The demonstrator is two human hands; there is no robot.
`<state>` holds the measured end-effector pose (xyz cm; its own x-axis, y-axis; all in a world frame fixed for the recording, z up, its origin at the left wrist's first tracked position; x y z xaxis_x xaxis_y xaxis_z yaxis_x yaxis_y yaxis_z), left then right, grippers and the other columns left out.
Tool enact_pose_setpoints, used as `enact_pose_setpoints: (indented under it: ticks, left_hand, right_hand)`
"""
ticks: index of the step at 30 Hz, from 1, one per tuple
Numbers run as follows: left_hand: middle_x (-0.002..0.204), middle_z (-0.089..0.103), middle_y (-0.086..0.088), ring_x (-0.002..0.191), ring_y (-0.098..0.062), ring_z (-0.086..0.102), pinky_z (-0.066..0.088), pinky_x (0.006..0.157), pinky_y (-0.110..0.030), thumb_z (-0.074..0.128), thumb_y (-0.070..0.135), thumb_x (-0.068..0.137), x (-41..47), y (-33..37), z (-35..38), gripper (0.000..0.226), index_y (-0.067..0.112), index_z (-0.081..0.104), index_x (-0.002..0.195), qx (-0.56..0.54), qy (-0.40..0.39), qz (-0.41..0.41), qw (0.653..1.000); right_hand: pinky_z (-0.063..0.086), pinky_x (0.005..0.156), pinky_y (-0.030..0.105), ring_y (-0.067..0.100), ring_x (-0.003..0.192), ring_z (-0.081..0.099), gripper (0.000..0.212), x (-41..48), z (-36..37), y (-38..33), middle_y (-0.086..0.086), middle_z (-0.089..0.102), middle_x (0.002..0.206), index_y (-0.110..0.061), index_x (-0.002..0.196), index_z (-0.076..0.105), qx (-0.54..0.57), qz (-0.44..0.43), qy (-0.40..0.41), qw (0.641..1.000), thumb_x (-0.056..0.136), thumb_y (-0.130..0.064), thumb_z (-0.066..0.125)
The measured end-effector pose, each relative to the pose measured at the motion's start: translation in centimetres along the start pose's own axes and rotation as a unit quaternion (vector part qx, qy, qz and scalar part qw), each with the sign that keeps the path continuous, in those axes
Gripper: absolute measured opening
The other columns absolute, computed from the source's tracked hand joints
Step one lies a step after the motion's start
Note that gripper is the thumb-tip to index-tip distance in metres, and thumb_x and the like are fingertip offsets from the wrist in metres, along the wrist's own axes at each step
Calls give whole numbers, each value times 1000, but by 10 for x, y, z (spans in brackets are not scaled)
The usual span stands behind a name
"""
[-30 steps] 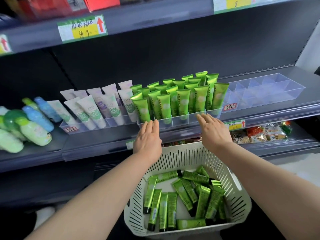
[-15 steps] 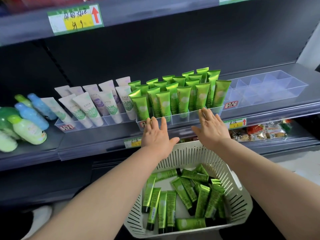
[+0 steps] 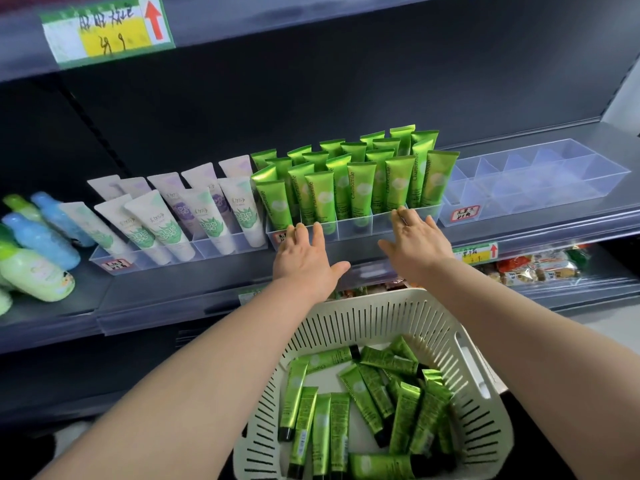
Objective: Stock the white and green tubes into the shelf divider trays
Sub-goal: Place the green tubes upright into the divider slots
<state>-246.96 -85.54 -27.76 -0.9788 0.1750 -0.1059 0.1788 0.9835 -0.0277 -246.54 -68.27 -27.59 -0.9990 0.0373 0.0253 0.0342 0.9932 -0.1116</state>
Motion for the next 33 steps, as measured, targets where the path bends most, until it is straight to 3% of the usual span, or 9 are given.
enact_pose_setpoints:
  ticks: [33]
  left_hand:
    - [154,16,-16,144,-36,16,24,115,-43,34,70,91,109,-13,-15,89,17,4,155,30,20,-10,999]
  right_hand:
    - [17,113,40,28,132,33,54,109,0,3,10,32,145,-6,143,30,19,12,32,999,98,-35,39]
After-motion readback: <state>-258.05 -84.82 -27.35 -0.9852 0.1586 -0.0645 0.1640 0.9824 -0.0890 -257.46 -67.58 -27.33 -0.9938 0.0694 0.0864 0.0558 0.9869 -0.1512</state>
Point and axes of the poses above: each hand's wrist, its own x-axis towards the middle knuckle, its own z-axis out of the palm, y = z × x, the point moved 10 cm from there along x, towards the middle knuckle
